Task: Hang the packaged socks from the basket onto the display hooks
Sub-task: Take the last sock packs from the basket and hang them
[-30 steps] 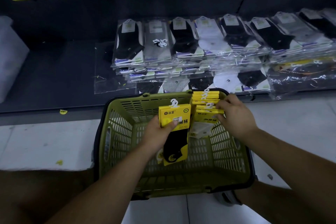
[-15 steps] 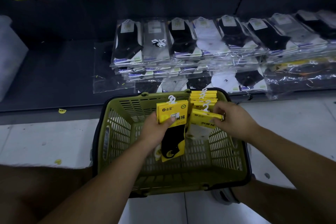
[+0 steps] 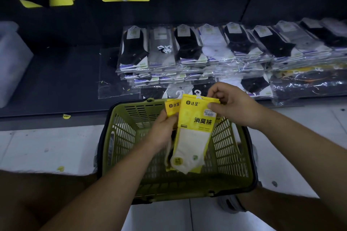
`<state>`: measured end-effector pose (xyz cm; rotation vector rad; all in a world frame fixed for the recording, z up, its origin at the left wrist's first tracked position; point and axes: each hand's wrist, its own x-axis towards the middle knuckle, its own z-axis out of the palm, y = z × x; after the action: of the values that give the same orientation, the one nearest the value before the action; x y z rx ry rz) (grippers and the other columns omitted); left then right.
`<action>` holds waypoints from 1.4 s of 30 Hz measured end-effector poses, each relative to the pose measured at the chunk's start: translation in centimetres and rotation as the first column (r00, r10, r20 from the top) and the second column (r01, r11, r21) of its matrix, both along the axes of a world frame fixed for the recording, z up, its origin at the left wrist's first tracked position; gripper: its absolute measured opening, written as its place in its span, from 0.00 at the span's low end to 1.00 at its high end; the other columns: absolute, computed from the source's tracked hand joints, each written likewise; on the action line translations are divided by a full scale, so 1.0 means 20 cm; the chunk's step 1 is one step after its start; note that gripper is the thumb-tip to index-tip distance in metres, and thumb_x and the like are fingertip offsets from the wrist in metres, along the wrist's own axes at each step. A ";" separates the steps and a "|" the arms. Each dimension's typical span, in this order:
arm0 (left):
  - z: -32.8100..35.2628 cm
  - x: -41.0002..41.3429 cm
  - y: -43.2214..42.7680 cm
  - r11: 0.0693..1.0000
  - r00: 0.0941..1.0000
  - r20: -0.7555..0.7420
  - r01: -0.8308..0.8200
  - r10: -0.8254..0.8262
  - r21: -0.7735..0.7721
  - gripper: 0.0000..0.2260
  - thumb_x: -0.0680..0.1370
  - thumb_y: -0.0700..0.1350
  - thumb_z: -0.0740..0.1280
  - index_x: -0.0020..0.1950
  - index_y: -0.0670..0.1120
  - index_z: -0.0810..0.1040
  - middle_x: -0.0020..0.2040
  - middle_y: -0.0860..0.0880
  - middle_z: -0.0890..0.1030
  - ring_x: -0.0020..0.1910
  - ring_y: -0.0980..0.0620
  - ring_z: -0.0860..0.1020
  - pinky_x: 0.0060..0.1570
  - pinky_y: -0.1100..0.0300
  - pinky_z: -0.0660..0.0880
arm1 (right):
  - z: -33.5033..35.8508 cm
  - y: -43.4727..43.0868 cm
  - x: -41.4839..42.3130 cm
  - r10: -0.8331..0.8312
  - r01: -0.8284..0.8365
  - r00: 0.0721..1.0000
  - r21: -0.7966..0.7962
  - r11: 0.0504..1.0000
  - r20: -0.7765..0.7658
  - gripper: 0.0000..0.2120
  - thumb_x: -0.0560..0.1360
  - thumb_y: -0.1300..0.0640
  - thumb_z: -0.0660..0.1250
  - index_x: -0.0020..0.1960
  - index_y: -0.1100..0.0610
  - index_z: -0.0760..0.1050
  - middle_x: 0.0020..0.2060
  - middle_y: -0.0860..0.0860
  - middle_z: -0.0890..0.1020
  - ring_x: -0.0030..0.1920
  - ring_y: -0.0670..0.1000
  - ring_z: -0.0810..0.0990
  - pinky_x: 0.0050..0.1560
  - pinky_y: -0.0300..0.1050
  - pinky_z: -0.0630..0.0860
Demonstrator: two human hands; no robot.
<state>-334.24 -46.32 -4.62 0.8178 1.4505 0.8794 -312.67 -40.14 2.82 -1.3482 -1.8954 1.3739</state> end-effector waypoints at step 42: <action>-0.13 -0.06 -0.01 0.999 0.997 -0.064 -0.044 0.043 -0.006 0.10 0.80 0.48 0.75 0.55 0.59 0.78 0.52 0.62 0.85 0.54 0.60 0.82 0.49 0.62 0.76 | -0.43 0.02 0.22 -0.086 0.013 0.826 0.133 0.991 0.557 0.08 0.72 0.54 0.76 0.48 0.51 0.79 0.45 0.47 0.81 0.45 0.50 0.79 0.43 0.45 0.73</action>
<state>-335.53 -46.54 -7.23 0.8180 1.5310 0.8874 -308.33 -39.69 -5.72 -1.8718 -2.2383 0.8594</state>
